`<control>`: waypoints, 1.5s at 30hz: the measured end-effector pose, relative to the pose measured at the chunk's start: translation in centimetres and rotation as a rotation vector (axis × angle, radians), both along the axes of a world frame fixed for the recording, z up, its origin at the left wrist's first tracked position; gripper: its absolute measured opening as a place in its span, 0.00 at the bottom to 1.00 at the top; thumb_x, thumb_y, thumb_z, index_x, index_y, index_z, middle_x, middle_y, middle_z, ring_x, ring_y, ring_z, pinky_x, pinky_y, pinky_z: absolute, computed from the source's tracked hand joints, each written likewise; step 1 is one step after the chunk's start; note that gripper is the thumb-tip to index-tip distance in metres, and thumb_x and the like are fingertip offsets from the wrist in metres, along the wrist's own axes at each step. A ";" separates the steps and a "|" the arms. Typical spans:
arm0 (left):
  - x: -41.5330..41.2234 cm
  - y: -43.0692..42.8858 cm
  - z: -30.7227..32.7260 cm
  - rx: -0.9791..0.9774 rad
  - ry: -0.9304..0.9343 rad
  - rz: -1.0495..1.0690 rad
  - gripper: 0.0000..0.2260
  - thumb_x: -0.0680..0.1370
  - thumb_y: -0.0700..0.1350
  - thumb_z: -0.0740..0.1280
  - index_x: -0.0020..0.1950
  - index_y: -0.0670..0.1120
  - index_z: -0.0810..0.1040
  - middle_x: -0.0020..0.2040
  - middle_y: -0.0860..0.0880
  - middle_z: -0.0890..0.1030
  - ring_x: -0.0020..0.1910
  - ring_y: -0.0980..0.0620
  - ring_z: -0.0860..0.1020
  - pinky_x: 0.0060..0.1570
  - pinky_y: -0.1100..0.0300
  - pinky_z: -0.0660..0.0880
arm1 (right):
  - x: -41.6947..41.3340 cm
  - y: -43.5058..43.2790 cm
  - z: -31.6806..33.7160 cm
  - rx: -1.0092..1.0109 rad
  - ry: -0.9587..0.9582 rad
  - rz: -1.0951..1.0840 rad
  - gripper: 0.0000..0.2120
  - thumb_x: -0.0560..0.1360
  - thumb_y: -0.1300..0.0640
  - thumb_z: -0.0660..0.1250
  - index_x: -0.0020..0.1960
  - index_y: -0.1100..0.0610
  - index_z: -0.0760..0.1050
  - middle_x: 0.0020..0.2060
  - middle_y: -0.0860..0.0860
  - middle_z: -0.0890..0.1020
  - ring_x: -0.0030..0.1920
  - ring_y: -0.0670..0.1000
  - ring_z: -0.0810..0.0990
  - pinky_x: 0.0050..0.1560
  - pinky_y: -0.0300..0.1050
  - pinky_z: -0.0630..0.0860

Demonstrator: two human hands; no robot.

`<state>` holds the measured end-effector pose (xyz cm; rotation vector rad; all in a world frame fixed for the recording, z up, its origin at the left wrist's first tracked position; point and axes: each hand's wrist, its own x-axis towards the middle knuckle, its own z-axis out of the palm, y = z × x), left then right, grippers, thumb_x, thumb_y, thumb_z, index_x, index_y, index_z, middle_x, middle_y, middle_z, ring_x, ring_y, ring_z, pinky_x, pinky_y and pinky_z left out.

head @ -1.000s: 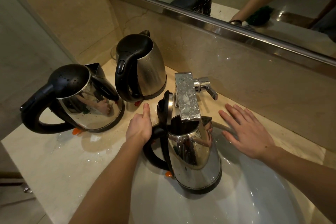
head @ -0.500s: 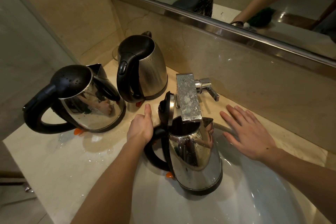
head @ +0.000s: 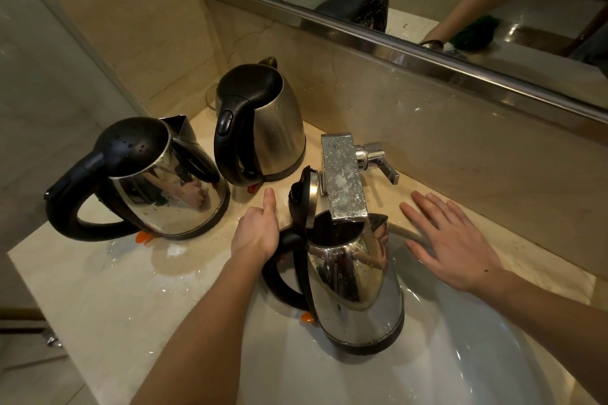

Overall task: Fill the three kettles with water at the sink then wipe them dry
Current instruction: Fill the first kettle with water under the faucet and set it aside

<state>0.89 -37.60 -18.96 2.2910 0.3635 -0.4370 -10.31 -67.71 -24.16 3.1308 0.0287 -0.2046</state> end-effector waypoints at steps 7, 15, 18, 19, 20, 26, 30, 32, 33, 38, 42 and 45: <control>0.0 0.0 0.1 -0.001 0.001 -0.002 0.32 0.83 0.63 0.44 0.66 0.38 0.72 0.52 0.46 0.71 0.52 0.50 0.68 0.54 0.54 0.63 | 0.0 0.0 0.1 -0.001 -0.003 -0.002 0.31 0.80 0.35 0.39 0.79 0.44 0.45 0.79 0.50 0.52 0.79 0.51 0.48 0.76 0.53 0.48; -0.1 0.0 0.2 -0.002 -0.007 0.003 0.31 0.83 0.62 0.45 0.65 0.38 0.73 0.50 0.47 0.70 0.51 0.51 0.67 0.53 0.55 0.62 | -0.1 0.1 0.2 -0.012 0.002 -0.003 0.30 0.80 0.36 0.43 0.80 0.45 0.47 0.79 0.50 0.53 0.78 0.50 0.49 0.76 0.53 0.48; 0.0 0.0 -0.1 0.003 -0.003 0.011 0.32 0.83 0.63 0.45 0.65 0.39 0.73 0.50 0.47 0.70 0.51 0.51 0.68 0.53 0.54 0.63 | -0.1 0.0 0.1 -0.016 0.008 0.000 0.30 0.80 0.36 0.42 0.79 0.45 0.45 0.79 0.49 0.52 0.79 0.50 0.48 0.77 0.53 0.47; 0.0 0.0 -0.1 0.005 -0.001 0.014 0.32 0.83 0.63 0.45 0.65 0.39 0.73 0.51 0.47 0.70 0.51 0.50 0.68 0.53 0.54 0.63 | 0.0 0.0 0.1 -0.013 0.006 -0.001 0.30 0.80 0.36 0.42 0.79 0.45 0.46 0.79 0.49 0.52 0.79 0.50 0.48 0.77 0.53 0.47; 0.0 0.0 -0.1 0.006 -0.001 0.015 0.32 0.83 0.63 0.45 0.65 0.39 0.73 0.51 0.47 0.70 0.51 0.50 0.68 0.54 0.54 0.63 | 0.0 0.1 0.2 -0.009 0.005 -0.002 0.30 0.80 0.36 0.41 0.79 0.45 0.46 0.79 0.49 0.52 0.79 0.50 0.48 0.76 0.53 0.47; 0.0 -0.1 0.0 -0.001 -0.001 0.011 0.31 0.83 0.63 0.45 0.65 0.39 0.72 0.52 0.46 0.71 0.52 0.50 0.68 0.54 0.54 0.63 | 0.0 0.2 0.4 -0.003 0.006 -0.005 0.31 0.79 0.35 0.39 0.80 0.45 0.46 0.79 0.49 0.51 0.79 0.50 0.48 0.77 0.53 0.47; 0.0 -0.1 0.1 0.002 0.002 0.009 0.30 0.83 0.63 0.45 0.65 0.40 0.72 0.52 0.46 0.71 0.51 0.51 0.68 0.58 0.52 0.65 | -0.1 0.2 0.4 -0.008 0.018 -0.006 0.31 0.79 0.35 0.39 0.80 0.45 0.45 0.79 0.49 0.50 0.79 0.50 0.47 0.77 0.53 0.47; 0.0 -0.2 0.1 0.006 0.001 0.011 0.31 0.83 0.62 0.45 0.65 0.39 0.72 0.51 0.46 0.70 0.51 0.51 0.68 0.57 0.53 0.65 | 0.0 0.2 0.4 -0.011 0.019 -0.007 0.31 0.79 0.35 0.39 0.80 0.45 0.45 0.79 0.50 0.50 0.79 0.51 0.47 0.77 0.54 0.48; 0.0 -0.2 0.1 0.008 0.000 0.012 0.31 0.83 0.62 0.45 0.65 0.39 0.72 0.50 0.46 0.70 0.51 0.51 0.68 0.57 0.53 0.65 | 0.0 0.2 0.4 -0.010 0.021 -0.007 0.31 0.79 0.35 0.39 0.80 0.45 0.45 0.79 0.50 0.51 0.79 0.51 0.47 0.77 0.54 0.49; 0.0 -0.1 -0.1 -0.007 0.006 0.017 0.27 0.83 0.63 0.46 0.58 0.43 0.72 0.51 0.46 0.71 0.51 0.50 0.69 0.55 0.53 0.65 | -0.1 0.2 0.6 0.000 0.024 -0.006 0.31 0.79 0.35 0.38 0.79 0.44 0.43 0.79 0.49 0.49 0.79 0.50 0.46 0.77 0.54 0.48; 0.0 0.0 -0.2 -0.015 0.007 0.019 0.23 0.83 0.63 0.46 0.54 0.45 0.69 0.50 0.46 0.72 0.50 0.50 0.69 0.53 0.54 0.64 | 0.0 0.3 0.7 0.003 0.026 -0.007 0.31 0.79 0.34 0.37 0.79 0.44 0.42 0.79 0.49 0.48 0.78 0.50 0.45 0.78 0.53 0.47; 0.0 0.0 -0.2 -0.018 0.013 0.025 0.25 0.83 0.63 0.46 0.55 0.44 0.70 0.50 0.46 0.72 0.51 0.50 0.69 0.53 0.54 0.63 | 0.0 0.4 0.7 0.002 0.029 -0.009 0.32 0.78 0.34 0.37 0.79 0.44 0.43 0.79 0.49 0.48 0.78 0.50 0.45 0.77 0.54 0.47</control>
